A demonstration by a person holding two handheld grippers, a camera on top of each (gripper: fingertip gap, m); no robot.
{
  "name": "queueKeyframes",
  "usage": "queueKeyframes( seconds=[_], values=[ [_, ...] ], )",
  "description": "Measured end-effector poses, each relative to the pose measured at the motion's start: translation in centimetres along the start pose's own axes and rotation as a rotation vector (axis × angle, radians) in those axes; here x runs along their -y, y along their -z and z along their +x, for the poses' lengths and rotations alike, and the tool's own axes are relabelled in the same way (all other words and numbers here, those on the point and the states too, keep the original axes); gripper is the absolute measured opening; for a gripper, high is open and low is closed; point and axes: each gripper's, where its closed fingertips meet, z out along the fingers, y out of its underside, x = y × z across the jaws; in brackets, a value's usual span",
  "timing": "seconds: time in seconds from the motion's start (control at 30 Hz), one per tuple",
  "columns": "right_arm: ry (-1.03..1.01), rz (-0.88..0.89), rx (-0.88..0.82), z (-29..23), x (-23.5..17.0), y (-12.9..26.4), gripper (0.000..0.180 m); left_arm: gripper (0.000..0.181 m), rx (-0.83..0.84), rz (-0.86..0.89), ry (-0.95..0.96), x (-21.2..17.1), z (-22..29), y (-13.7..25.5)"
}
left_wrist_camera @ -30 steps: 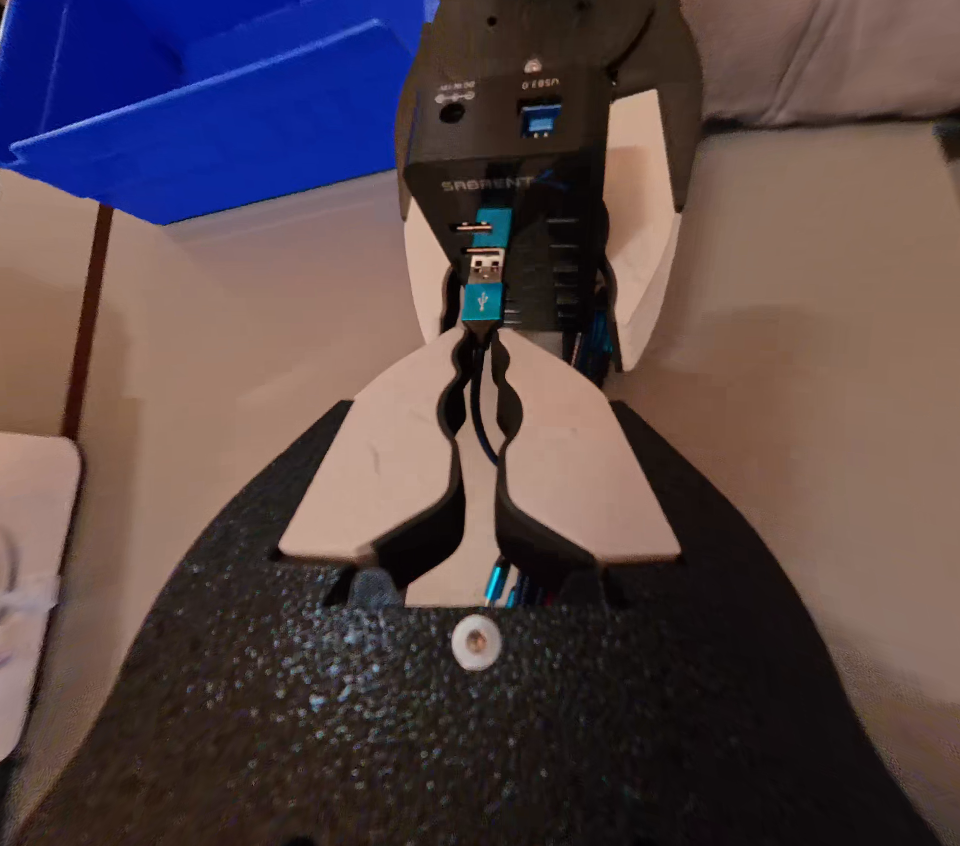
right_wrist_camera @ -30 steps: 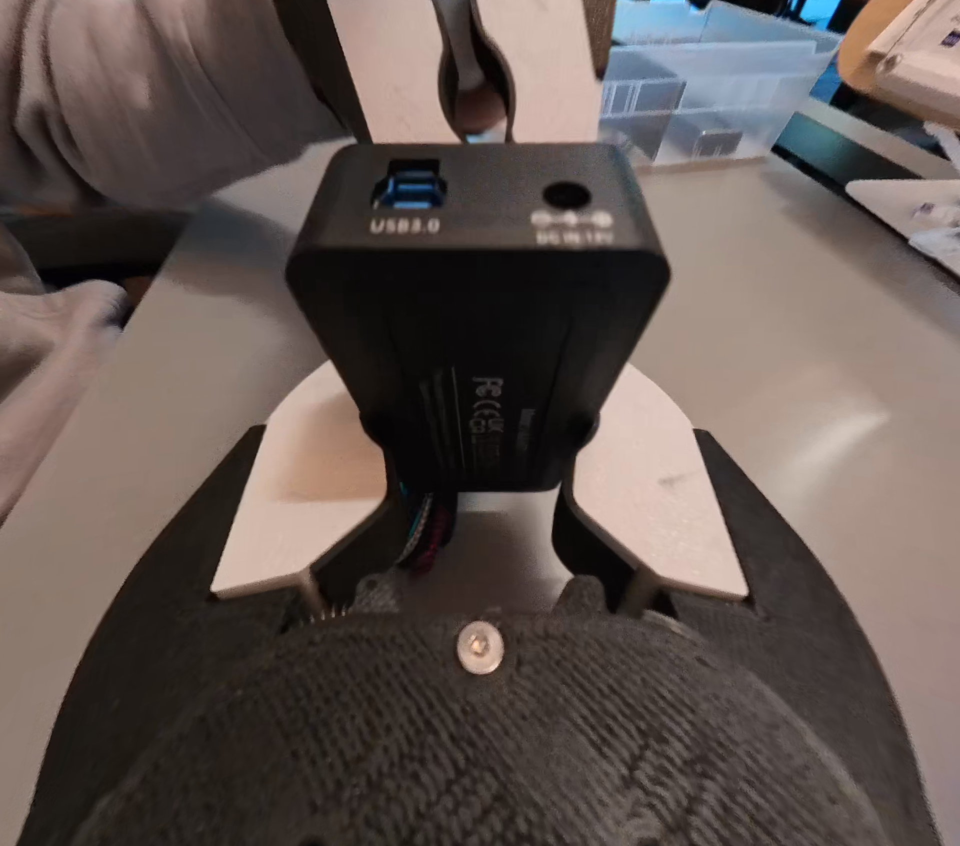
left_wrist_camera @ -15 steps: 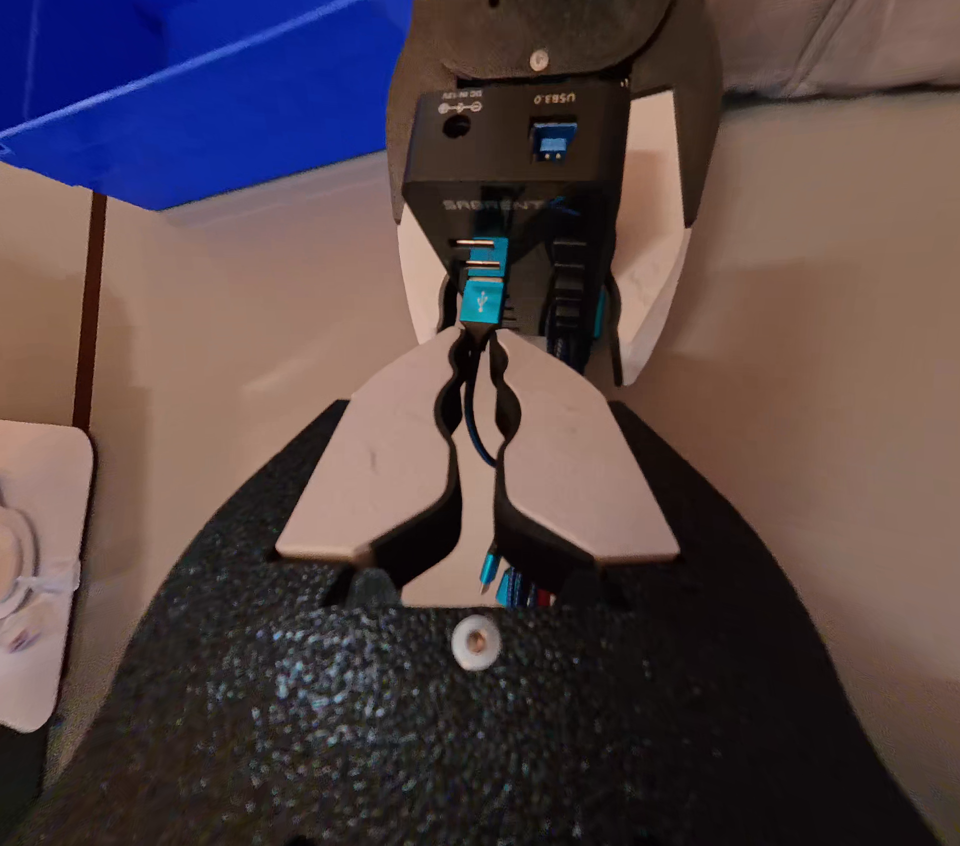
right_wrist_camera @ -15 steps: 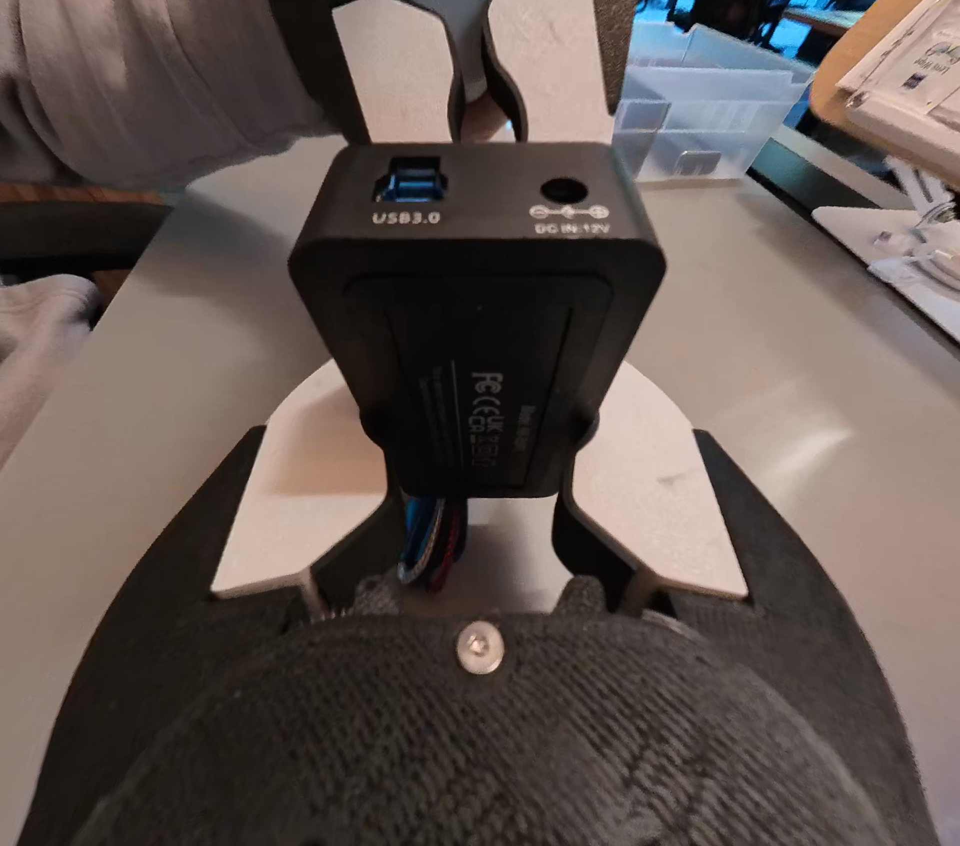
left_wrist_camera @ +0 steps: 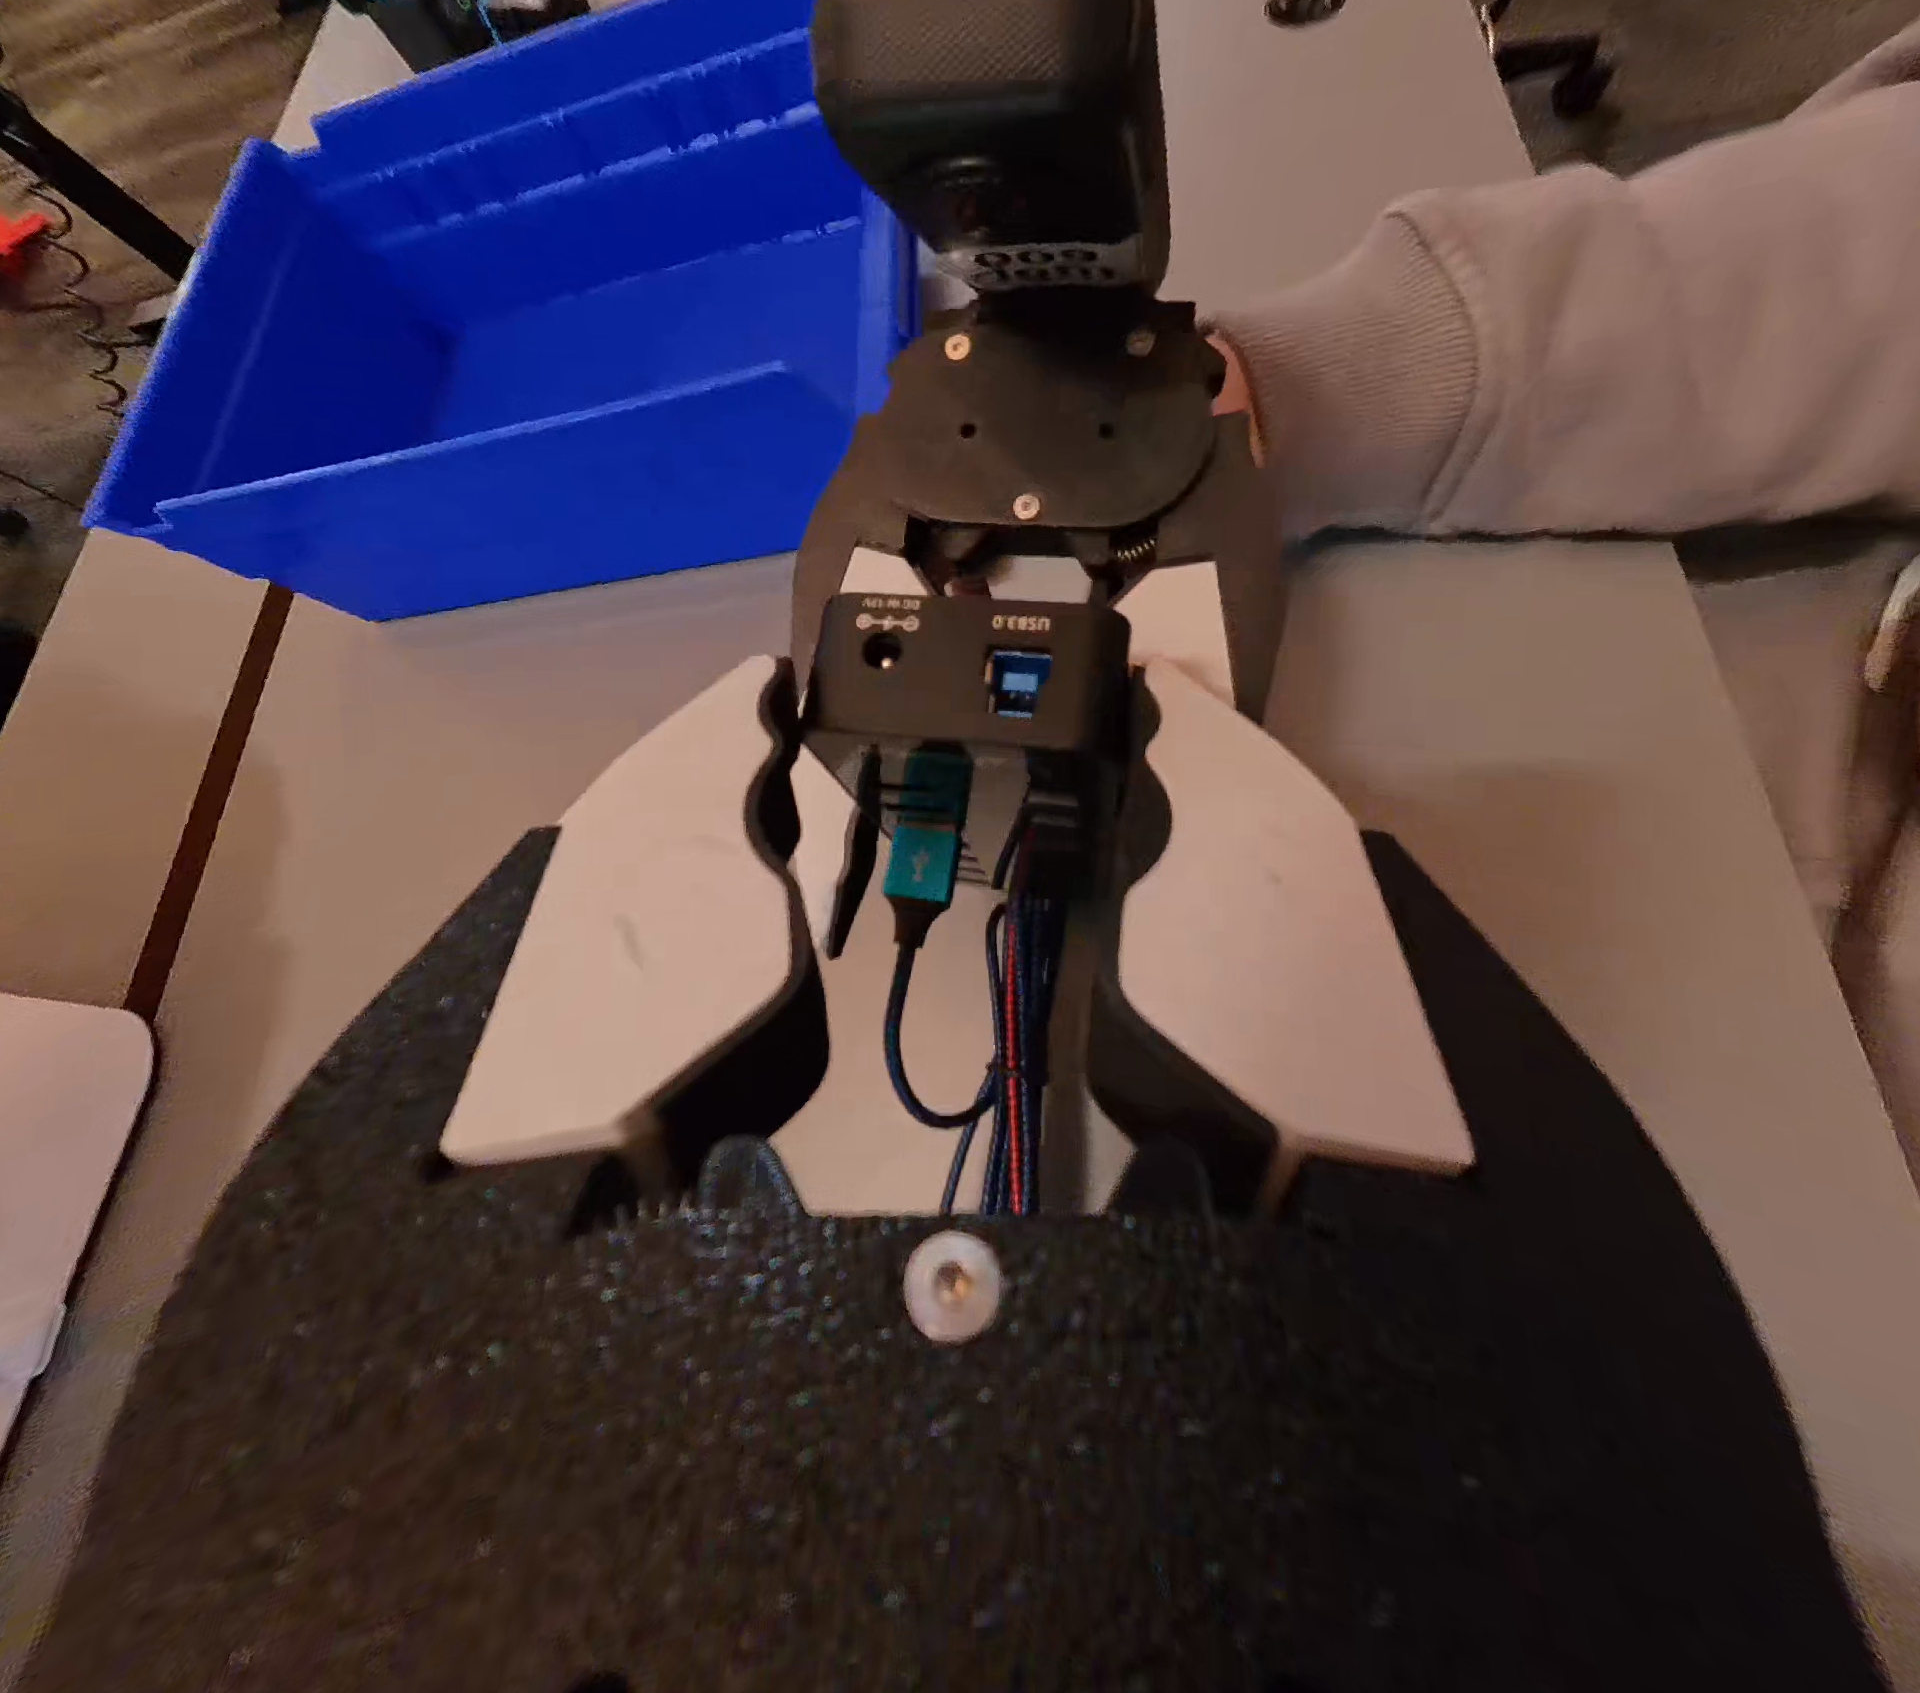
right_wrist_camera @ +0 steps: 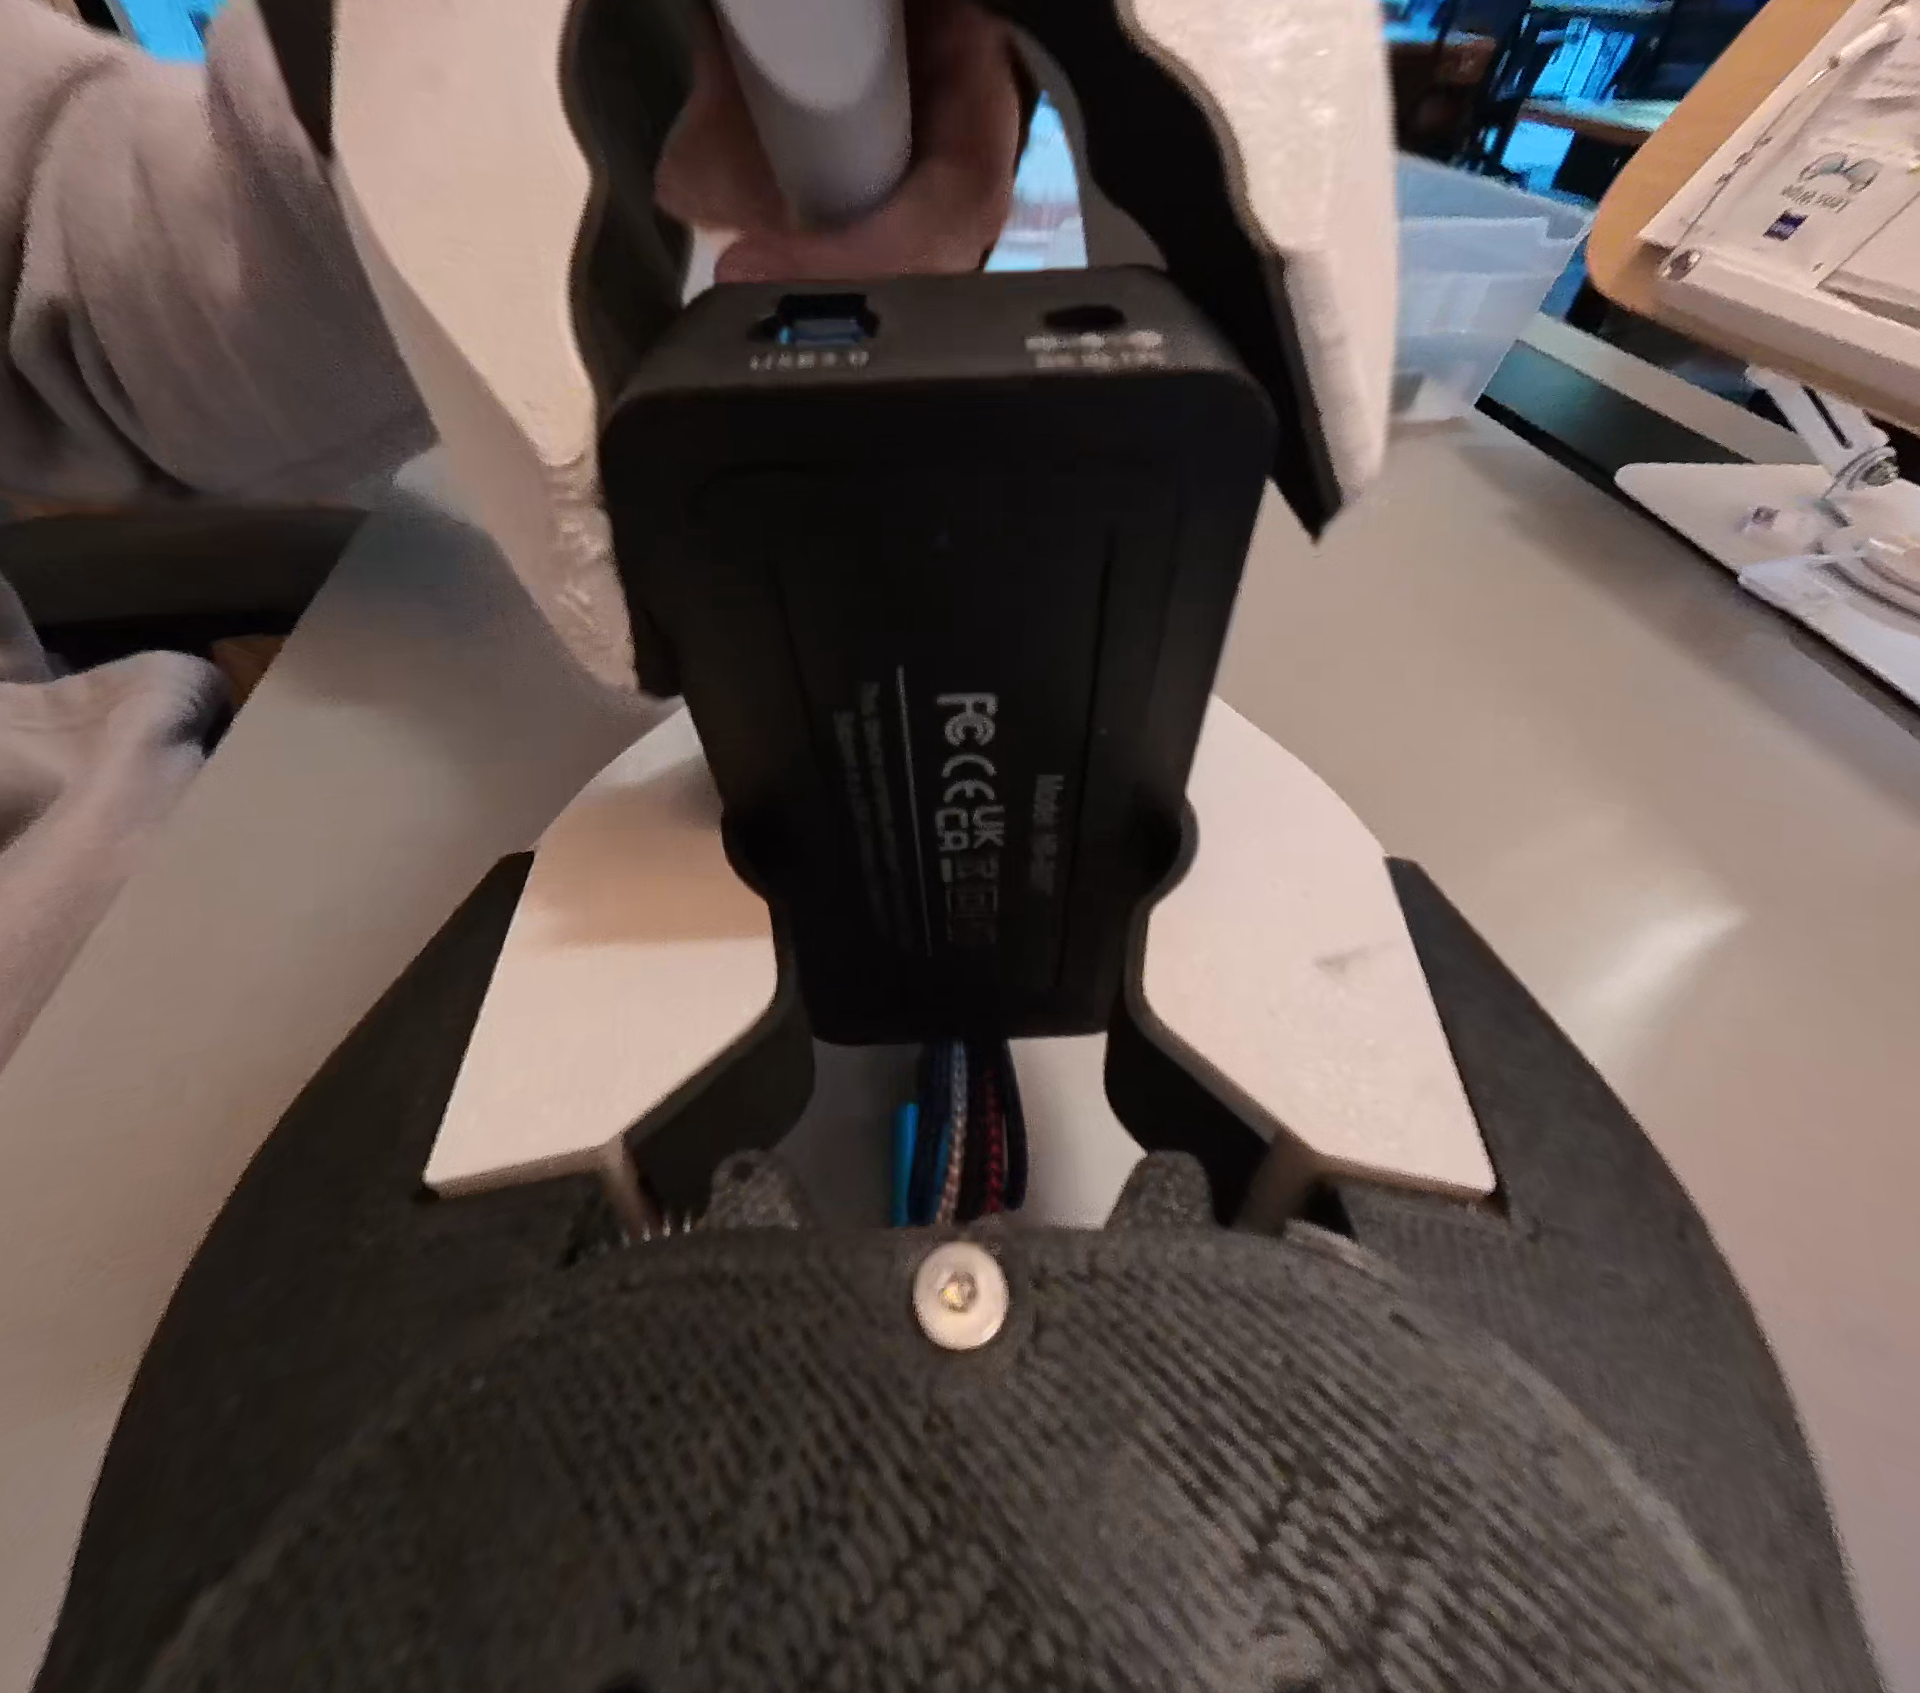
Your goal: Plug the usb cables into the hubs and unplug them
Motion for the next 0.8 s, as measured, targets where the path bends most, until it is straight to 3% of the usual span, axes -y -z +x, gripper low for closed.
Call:
queueKeyframes(
  seconds=[0.13,0.23,0.33,0.63,0.8],
  values=[
    [-0.064,0.098,0.018,-0.1,1.4,0.1,0.072,0.060,-0.006,0.104,0.036,0.5,-0.4,0.8],
    [-0.068,0.128,-0.003,0.2,2.0,0.1,0.081,0.059,0.005,0.088,0.025,-0.2,-0.7,1.1],
    [-0.065,0.121,-0.033,0.6,2.0,0.0,0.072,0.059,0.024,0.038,0.003,-0.9,-0.8,0.9],
    [0.020,0.089,-0.097,0.9,2.5,0.6,0.070,0.059,0.018,0.075,0.033,-0.4,-0.9,1.3],
    [0.001,0.092,-0.103,1.3,2.6,1.2,0.069,0.066,0.175,0.073,0.065,-0.8,-2.5,5.8]
  ],
)
